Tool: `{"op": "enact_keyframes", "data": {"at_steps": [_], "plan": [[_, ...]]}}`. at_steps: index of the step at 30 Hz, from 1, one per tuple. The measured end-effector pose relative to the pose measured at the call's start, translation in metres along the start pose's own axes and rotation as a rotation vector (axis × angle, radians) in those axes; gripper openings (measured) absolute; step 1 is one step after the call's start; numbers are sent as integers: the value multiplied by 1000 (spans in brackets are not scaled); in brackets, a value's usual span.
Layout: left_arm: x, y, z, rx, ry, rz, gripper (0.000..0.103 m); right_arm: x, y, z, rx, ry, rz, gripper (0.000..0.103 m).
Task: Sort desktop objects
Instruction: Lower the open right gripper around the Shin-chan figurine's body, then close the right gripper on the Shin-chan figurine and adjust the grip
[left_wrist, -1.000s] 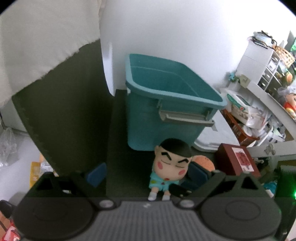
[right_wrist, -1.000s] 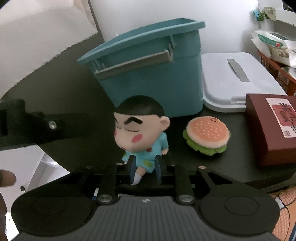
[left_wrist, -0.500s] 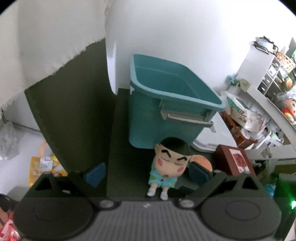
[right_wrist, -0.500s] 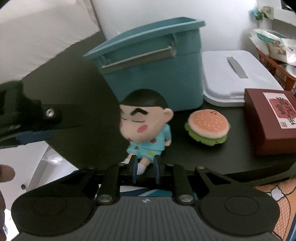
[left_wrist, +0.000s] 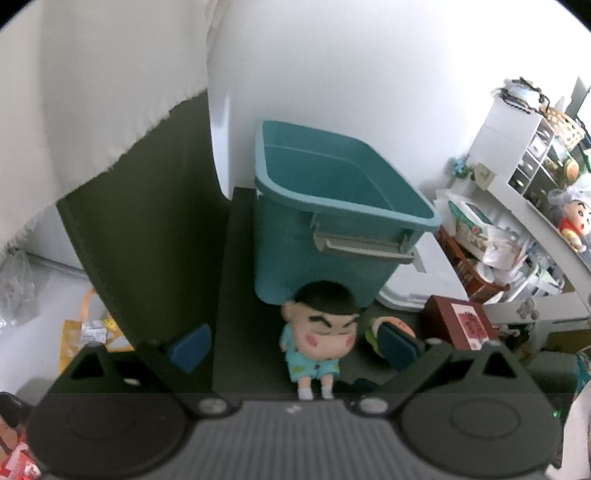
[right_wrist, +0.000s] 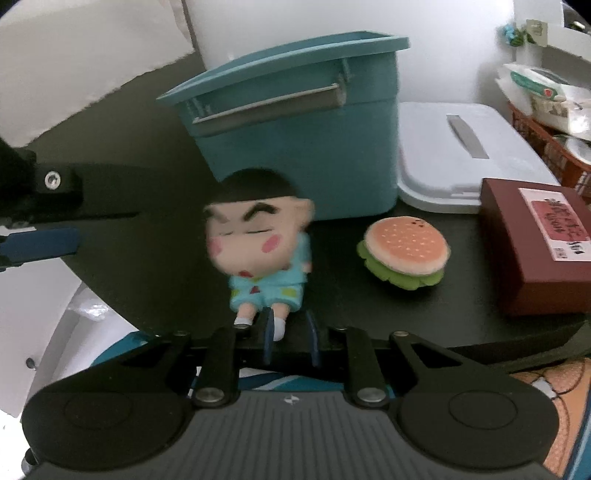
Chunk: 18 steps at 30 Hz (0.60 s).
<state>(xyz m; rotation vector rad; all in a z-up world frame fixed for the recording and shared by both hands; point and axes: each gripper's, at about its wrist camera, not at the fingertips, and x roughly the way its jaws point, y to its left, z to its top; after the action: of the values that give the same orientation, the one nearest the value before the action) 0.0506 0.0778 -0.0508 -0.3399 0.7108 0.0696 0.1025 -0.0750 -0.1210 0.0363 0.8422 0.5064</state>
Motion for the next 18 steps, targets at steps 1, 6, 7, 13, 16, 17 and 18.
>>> {"op": "enact_keyframes", "data": {"at_steps": [1, 6, 7, 13, 16, 17, 18], "plan": [[1, -1, -1, 3, 3, 2, 99, -3, -2, -1, -6, -7, -15, 20], [6, -5, -7, 25, 22, 13, 99, -16, -20, -5, 50, 15, -31, 18], [7, -5, -8, 26, 27, 15, 99, -18, -21, -5, 56, 11, -31, 18], [7, -8, -8, 48, 18, 19, 99, -30, -15, -3, 39, -52, 22, 41], [6, -5, -9, 48, 11, 20, 99, -30, -4, -5, -24, -86, 10, 47], [7, -3, -9, 43, 11, 20, 99, -29, -2, -6, -37, -89, 8, 47], [7, -2, -10, 38, 11, 19, 99, -27, 0, -6, -41, -88, 4, 49]]}}
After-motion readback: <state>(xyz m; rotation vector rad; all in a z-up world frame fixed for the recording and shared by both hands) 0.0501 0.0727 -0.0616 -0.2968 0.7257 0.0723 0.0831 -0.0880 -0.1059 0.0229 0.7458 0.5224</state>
